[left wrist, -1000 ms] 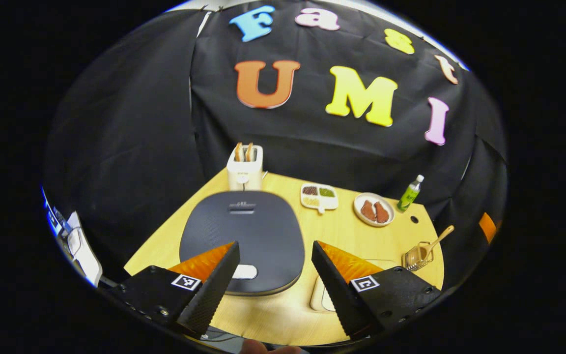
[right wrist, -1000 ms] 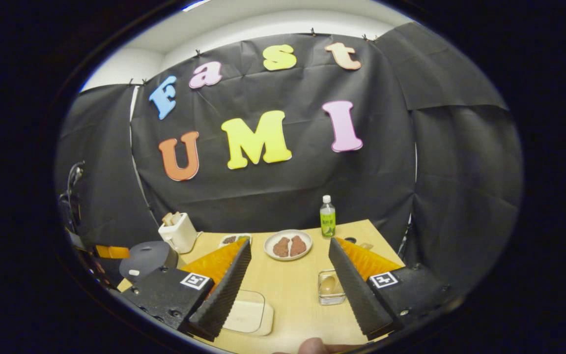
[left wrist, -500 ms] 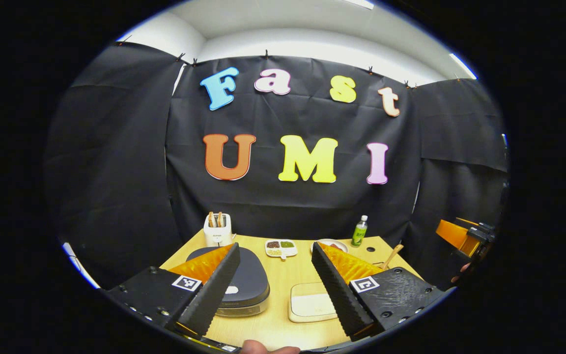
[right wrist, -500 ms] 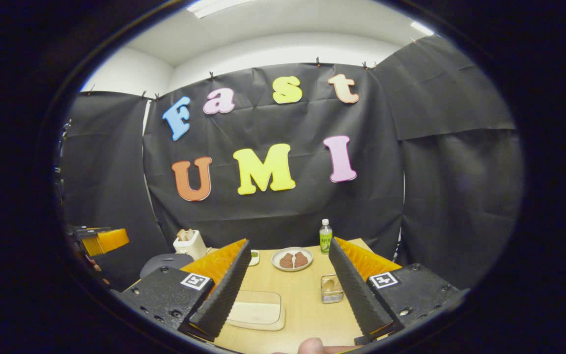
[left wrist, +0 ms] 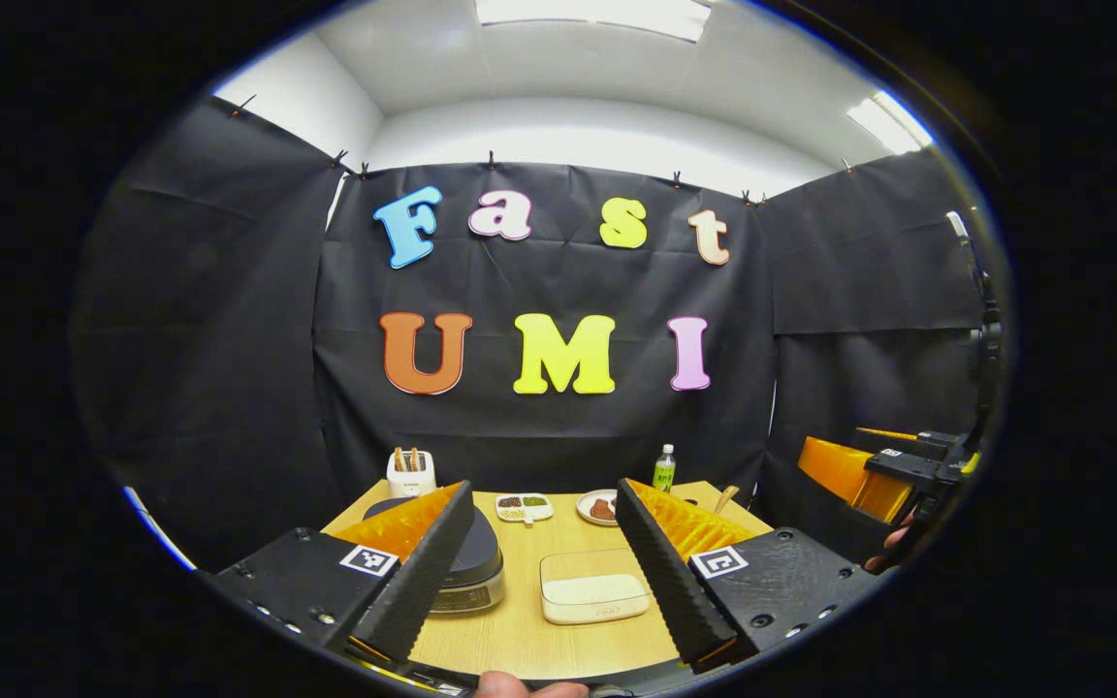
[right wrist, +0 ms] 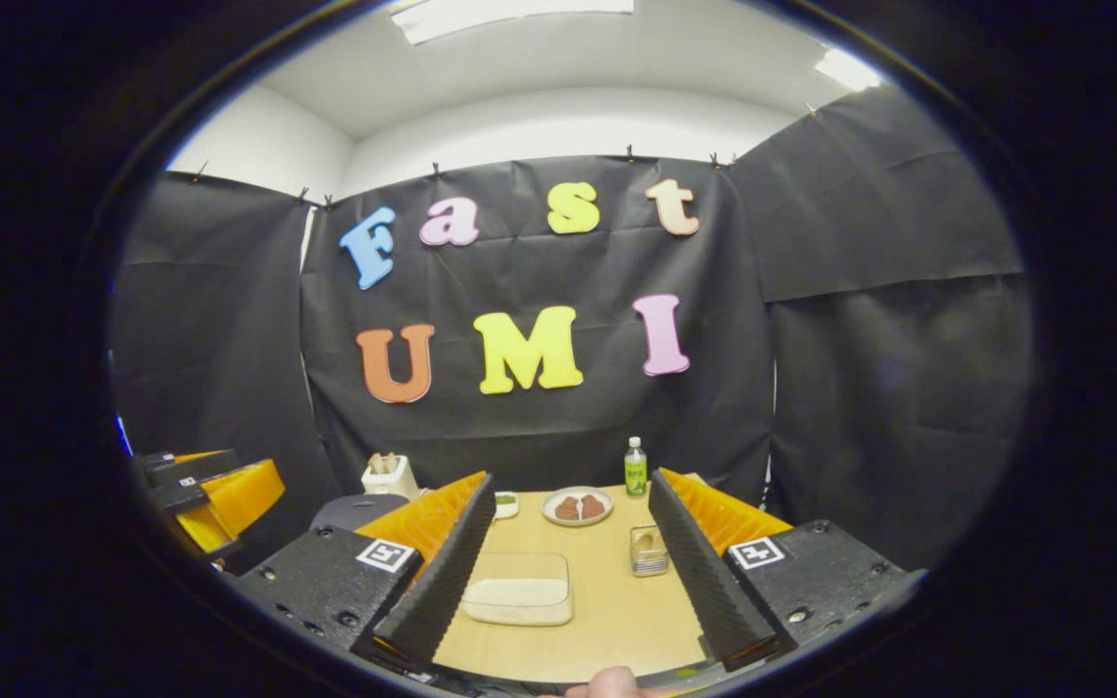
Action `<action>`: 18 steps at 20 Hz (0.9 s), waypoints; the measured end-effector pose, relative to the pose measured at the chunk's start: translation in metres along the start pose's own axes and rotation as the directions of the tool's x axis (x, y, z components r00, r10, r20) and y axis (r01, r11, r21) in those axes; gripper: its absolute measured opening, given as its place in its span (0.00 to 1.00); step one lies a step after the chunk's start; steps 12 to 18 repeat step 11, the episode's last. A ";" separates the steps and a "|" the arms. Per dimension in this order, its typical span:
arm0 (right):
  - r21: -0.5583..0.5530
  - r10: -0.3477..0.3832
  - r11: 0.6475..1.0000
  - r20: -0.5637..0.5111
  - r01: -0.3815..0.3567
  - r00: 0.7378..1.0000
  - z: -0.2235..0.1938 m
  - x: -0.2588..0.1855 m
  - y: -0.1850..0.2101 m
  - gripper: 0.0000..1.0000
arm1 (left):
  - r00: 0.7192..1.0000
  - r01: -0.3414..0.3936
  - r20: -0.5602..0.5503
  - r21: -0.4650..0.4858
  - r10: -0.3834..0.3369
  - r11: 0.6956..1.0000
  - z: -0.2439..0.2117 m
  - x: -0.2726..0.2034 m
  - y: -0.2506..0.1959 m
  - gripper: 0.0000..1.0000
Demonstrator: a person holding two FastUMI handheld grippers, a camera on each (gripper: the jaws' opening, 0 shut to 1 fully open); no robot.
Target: Close the left gripper, press the button to open the rice cooker; take a wooden spoon from the chopstick holder with the right hand, scoop a spoonful of rice and pour it into the rice cooker, then put the wooden spoon back into the chopstick holder.
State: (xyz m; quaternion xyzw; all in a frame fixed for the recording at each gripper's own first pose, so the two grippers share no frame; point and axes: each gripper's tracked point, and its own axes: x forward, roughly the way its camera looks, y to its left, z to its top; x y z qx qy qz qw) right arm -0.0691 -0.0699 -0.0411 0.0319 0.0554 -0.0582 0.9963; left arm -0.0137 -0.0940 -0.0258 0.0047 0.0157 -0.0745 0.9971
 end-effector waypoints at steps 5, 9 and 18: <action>-0.004 0.015 1.000 0.006 -0.015 1.000 -0.002 -0.009 0.006 1.00 | 0.999 -0.033 0.010 -0.006 0.033 0.999 0.002 -0.014 0.012 0.95; -0.004 0.018 1.000 0.009 -0.018 1.000 -0.001 -0.011 0.002 1.00 | 0.999 -0.040 0.023 -0.012 0.040 0.999 0.005 -0.014 0.010 0.95; -0.001 0.019 1.000 0.008 -0.019 1.000 -0.001 -0.012 0.000 1.00 | 0.999 -0.036 0.021 -0.007 0.036 0.999 0.004 -0.015 0.006 0.94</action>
